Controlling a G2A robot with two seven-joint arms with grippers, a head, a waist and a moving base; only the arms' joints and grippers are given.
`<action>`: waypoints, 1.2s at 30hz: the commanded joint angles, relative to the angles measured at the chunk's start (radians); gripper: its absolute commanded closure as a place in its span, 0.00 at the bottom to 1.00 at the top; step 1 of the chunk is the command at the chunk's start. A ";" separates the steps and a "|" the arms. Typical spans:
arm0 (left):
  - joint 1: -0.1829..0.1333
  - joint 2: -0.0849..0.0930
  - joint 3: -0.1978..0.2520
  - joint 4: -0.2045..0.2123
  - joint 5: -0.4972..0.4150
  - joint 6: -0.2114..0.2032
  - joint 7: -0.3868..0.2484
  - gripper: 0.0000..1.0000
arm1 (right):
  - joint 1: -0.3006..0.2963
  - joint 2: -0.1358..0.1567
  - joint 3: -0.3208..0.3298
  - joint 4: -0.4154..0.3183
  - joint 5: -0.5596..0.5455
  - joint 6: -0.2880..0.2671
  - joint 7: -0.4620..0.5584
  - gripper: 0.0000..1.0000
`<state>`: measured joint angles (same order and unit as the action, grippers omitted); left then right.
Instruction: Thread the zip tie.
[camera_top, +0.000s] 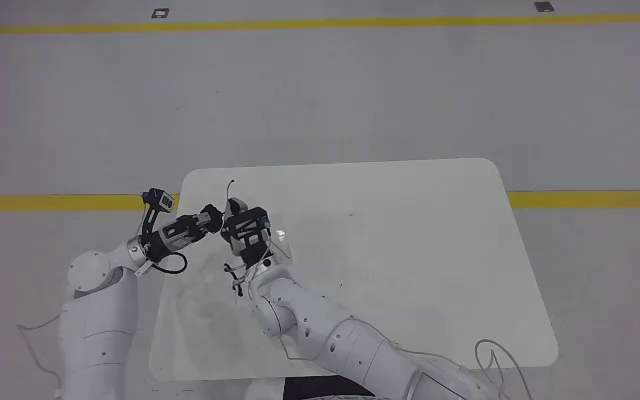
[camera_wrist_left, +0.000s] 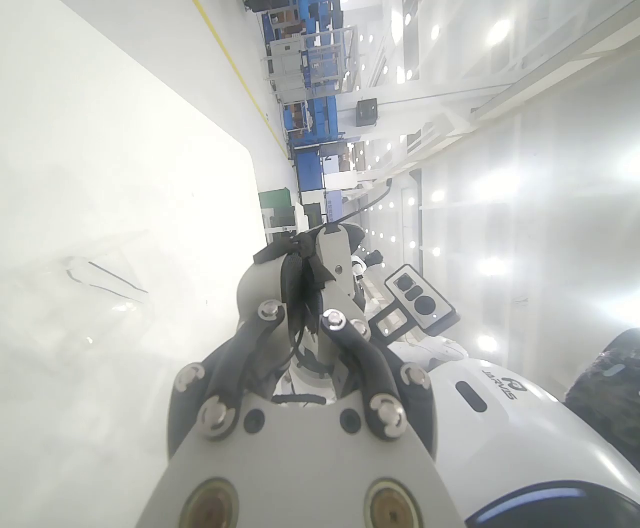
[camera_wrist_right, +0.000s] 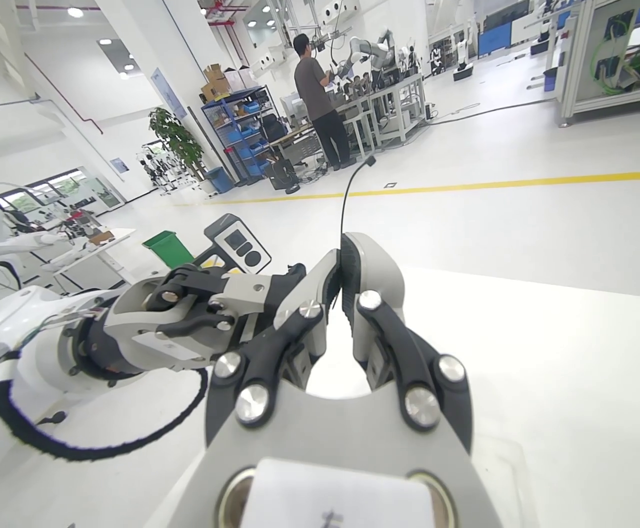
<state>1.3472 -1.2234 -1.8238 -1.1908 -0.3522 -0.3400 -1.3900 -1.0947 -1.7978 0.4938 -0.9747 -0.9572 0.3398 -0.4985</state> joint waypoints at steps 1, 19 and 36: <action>0.000 0.000 0.000 0.000 0.000 0.000 0.000 1.00 | 0.000 0.000 0.001 0.002 0.001 0.000 -0.007 1.00; 0.000 0.000 0.000 0.000 0.000 0.000 0.000 1.00 | -0.027 0.011 0.016 -0.042 -0.028 -0.040 -0.039 1.00; 0.000 0.000 0.000 0.000 0.000 0.000 0.000 1.00 | -0.029 0.012 0.016 -0.042 -0.044 -0.020 -0.003 1.00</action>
<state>1.3472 -1.2234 -1.8238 -1.1908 -0.3522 -0.3400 -1.3900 -1.1242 -1.7855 0.5099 -1.0183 -1.0018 0.3204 -0.5035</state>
